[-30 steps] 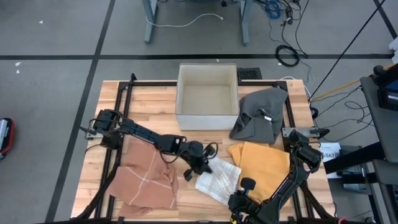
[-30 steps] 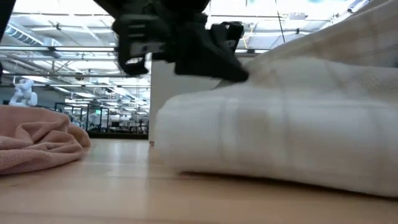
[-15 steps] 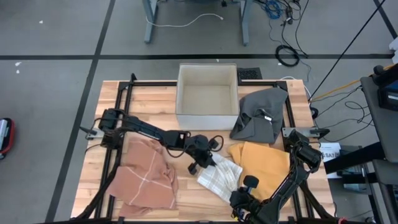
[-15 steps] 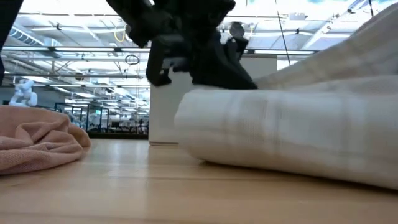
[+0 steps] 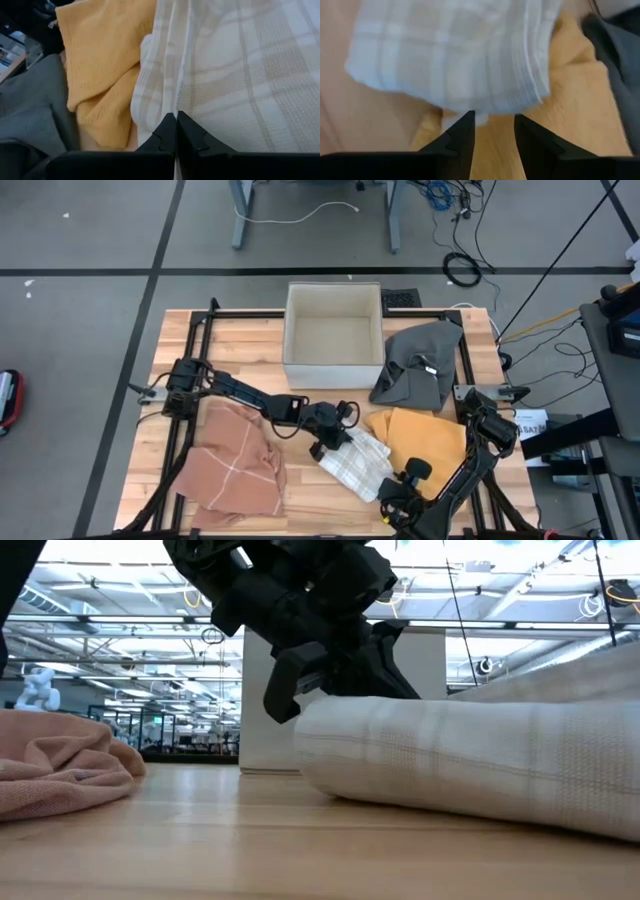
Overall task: Fold towel
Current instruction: Fold the white patterned towel
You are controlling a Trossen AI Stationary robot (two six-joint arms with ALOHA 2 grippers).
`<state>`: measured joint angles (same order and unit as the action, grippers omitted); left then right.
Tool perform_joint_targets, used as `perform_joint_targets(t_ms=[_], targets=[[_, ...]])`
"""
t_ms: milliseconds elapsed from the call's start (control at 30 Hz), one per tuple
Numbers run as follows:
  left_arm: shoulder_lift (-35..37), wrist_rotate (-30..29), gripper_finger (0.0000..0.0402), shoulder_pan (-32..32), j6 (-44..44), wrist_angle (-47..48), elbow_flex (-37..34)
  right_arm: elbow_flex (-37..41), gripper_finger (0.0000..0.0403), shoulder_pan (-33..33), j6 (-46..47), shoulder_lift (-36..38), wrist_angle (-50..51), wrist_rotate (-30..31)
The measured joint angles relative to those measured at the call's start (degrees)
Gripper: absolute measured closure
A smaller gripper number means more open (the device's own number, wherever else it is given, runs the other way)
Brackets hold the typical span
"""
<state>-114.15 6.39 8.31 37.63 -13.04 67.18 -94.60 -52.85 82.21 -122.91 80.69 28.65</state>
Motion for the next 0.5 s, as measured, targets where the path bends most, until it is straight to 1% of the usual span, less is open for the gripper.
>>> perform_joint_targets(t_ms=[133,200,267,333,400,500], targets=[[-0.8,0.0,0.0395,-0.3,0.0,0.4,0.0,-1.8,0.0287,-1.0,2.1,0.0,5.1,0.1],[-1.3,0.0,0.0391,-0.5,0.0,-0.7,0.0,-2.8,0.029,-1.4,2.6,0.0,6.3,2.3],[-1.6,-0.2,0.039,-0.5,-0.1,-0.6,0.0,-3.5,0.0291,-1.8,2.6,0.0,6.0,5.8],[-2.3,-1.2,0.0389,-0.6,-0.6,-1.2,0.0,-3.7,0.0291,-1.9,1.5,0.0,3.3,11.0],[-2.5,-2.7,0.0388,-0.6,-1.0,-1.6,0.0,-3.7,0.0291,-2.1,-2.0,0.0,-1.1,15.8],[-2.5,-4.1,0.0387,-0.7,-1.2,-1.8,0.0,-3.7,0.0291,-1.6,-9.3,0.0,-8.0,20.5]])
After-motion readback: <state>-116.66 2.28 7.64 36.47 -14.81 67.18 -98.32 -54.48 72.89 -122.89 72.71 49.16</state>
